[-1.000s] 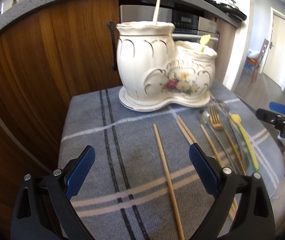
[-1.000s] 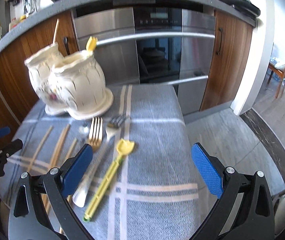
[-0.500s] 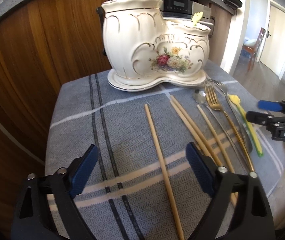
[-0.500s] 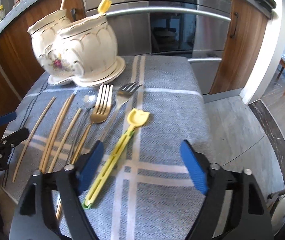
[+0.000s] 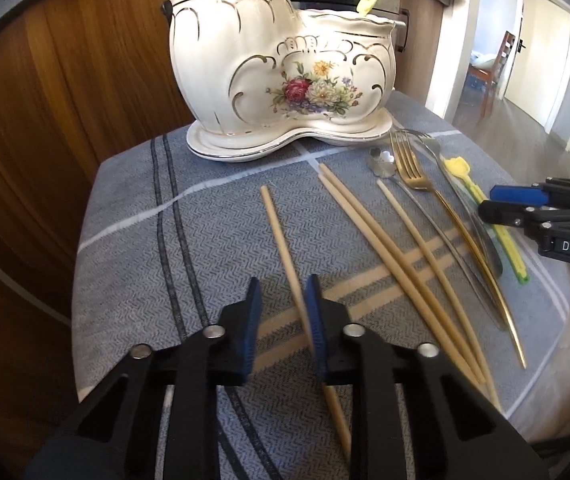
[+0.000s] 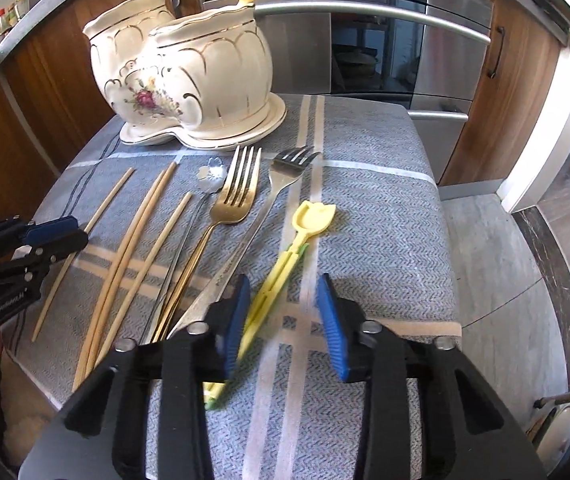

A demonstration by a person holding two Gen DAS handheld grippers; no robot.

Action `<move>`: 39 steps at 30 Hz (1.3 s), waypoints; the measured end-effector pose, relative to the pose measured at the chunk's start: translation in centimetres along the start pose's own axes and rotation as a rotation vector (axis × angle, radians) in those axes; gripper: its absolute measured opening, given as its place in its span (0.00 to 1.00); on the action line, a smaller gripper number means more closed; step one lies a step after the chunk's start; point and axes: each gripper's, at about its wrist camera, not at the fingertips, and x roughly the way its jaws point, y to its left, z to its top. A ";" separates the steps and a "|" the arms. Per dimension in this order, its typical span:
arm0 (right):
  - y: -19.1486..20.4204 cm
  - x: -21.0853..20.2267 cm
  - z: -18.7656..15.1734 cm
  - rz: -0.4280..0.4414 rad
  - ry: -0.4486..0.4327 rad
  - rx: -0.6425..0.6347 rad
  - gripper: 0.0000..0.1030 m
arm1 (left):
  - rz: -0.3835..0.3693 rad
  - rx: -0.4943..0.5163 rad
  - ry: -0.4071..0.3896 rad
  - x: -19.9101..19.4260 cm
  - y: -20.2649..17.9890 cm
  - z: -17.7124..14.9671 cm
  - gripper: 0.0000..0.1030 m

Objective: Organize utensils
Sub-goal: 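Grasp the second yellow utensil with the right tool while the left tool grasps a chopstick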

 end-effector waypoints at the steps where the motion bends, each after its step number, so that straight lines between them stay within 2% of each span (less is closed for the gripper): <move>1: 0.0 0.0 0.0 -0.002 0.003 -0.005 0.19 | -0.007 0.000 0.002 0.0 0.1 0.0 0.11; 3: -0.1 -0.2 0.0 -0.012 0.009 -0.017 0.15 | -0.018 0.003 0.006 0.0 0.2 0.1 0.07; 5: -0.4 -0.3 0.1 -0.019 0.011 -0.018 0.12 | -0.023 0.003 0.010 0.0 0.4 0.1 0.07; 9: -1.3 -0.4 0.4 -0.050 0.017 0.004 0.12 | -0.021 -0.011 0.020 0.0 0.6 0.2 0.07; 12: -1.5 -0.2 0.9 -0.074 0.019 -0.008 0.15 | -0.012 -0.017 0.025 0.1 0.6 0.3 0.07; 14: -1.5 0.2 1.2 -0.076 0.025 -0.008 0.24 | -0.006 -0.021 0.029 0.1 0.6 0.3 0.07; 15: -1.5 0.4 1.3 -0.077 0.027 -0.008 0.26 | -0.003 -0.021 0.032 0.1 0.6 0.4 0.07; 20: -1.3 1.0 1.5 -0.099 0.022 -0.028 0.26 | 0.012 -0.022 0.049 0.2 0.6 0.6 0.08; 21: -1.4 1.0 1.5 -0.098 0.016 -0.024 0.25 | 0.021 -0.021 0.049 0.2 0.5 0.6 0.08; 22: -1.5 1.0 1.5 -0.092 0.012 -0.019 0.13 | 0.033 -0.018 0.047 0.2 0.5 0.6 0.08; 23: -1.6 1.0 1.4 -0.080 0.007 -0.016 0.10 | 0.042 -0.015 0.039 0.3 0.6 0.6 0.08; 25: -1.8 1.0 1.4 -0.082 -0.001 -0.009 0.10 | 0.038 -0.020 0.027 0.3 0.9 0.6 0.07; 34: -3.1 -1.0 2.0 -0.045 -0.093 0.060 0.10 | -0.024 -0.038 -0.006 -0.6 2.1 0.9 0.05; 39: -3.0 -2.7 2.9 0.011 -0.175 0.083 0.09 | -0.040 -0.005 -0.063 -2.7 1.9 1.7 0.05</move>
